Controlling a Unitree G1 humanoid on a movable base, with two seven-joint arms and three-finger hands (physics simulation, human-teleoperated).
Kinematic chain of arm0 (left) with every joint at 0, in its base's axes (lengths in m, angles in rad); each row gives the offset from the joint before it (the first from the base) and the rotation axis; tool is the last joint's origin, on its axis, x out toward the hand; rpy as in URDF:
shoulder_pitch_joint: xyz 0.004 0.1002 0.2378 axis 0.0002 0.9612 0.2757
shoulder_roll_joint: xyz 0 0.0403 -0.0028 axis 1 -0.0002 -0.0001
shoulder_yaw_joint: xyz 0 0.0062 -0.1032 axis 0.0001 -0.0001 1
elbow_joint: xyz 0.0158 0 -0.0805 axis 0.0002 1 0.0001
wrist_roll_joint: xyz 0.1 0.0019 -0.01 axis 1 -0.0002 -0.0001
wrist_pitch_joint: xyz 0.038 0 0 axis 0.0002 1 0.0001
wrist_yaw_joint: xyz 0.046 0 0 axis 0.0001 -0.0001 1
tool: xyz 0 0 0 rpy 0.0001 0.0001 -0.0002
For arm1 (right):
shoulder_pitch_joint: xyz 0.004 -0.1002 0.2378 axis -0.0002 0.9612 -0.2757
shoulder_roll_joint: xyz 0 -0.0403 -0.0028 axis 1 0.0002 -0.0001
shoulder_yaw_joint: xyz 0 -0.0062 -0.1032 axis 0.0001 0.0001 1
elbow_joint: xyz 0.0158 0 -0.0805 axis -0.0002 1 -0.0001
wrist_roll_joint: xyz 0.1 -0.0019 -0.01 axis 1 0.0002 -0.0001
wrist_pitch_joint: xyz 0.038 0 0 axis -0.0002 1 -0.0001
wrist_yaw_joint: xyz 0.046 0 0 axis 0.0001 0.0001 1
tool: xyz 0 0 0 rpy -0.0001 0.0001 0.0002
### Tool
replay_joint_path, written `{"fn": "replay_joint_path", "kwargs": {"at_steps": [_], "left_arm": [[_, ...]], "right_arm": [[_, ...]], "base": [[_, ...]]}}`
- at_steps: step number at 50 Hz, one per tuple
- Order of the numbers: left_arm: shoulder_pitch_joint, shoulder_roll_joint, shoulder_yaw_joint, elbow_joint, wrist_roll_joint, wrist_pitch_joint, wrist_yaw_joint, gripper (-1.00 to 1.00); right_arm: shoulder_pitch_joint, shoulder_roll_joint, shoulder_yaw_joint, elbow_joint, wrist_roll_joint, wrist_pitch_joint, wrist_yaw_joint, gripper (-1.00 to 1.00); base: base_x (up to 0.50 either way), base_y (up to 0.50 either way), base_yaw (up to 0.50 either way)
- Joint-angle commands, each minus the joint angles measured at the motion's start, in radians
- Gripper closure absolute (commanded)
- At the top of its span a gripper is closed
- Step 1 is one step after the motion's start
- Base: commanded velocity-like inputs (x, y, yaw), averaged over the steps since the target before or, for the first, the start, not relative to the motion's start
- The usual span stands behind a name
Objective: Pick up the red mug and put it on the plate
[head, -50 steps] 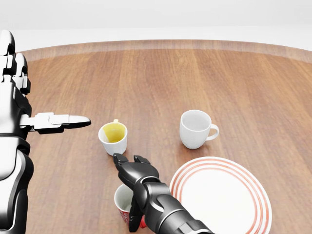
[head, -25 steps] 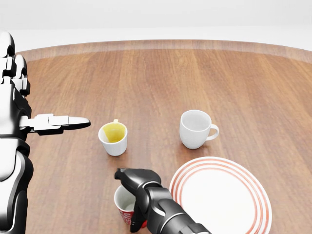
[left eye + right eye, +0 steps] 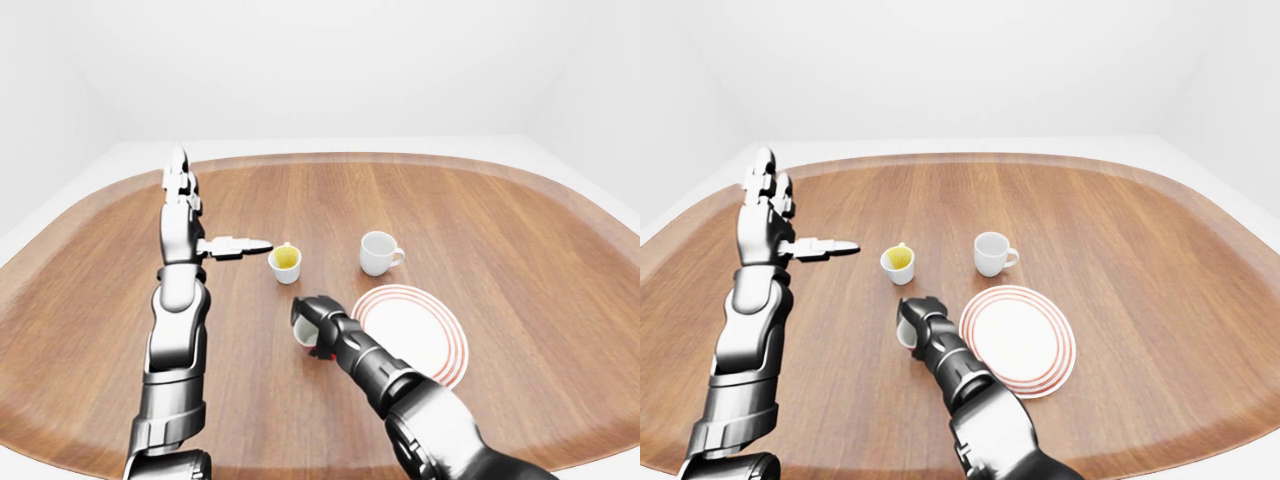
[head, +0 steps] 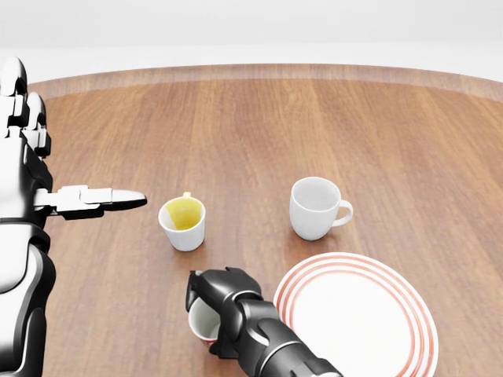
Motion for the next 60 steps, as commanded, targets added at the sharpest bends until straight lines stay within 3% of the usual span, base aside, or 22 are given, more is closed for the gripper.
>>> {"fn": "replay_joint_path", "kwargs": {"at_steps": [1, 13, 38, 60], "left_arm": [[-0.002, -0.001, -0.002, 0.012, 0.000, 0.000, 0.002, -1.00], [0.001, -0.001, -0.002, 0.003, 0.002, 0.000, 0.001, -1.00], [-0.003, -0.006, -0.009, 0.010, 0.016, 0.000, -0.001, -1.00], [0.007, -0.008, -0.008, 0.003, 0.018, 0.000, -0.001, -1.00]], "right_arm": [[-0.015, -0.012, -0.004, -0.020, -0.041, 0.000, -0.005, 1.00], [-0.025, -0.045, -0.003, -0.136, -0.019, 0.000, 0.050, 1.00], [0.088, -0.176, -0.036, -0.495, 0.033, 0.000, 0.205, 1.00], [0.186, -0.243, -0.060, -0.607, 0.040, 0.000, 0.238, 1.00]], "base": [[0.00, 0.00, 0.00], [0.00, 0.00, 0.00], [0.00, 0.00, 0.00], [0.00, 0.00, 0.00]]}}
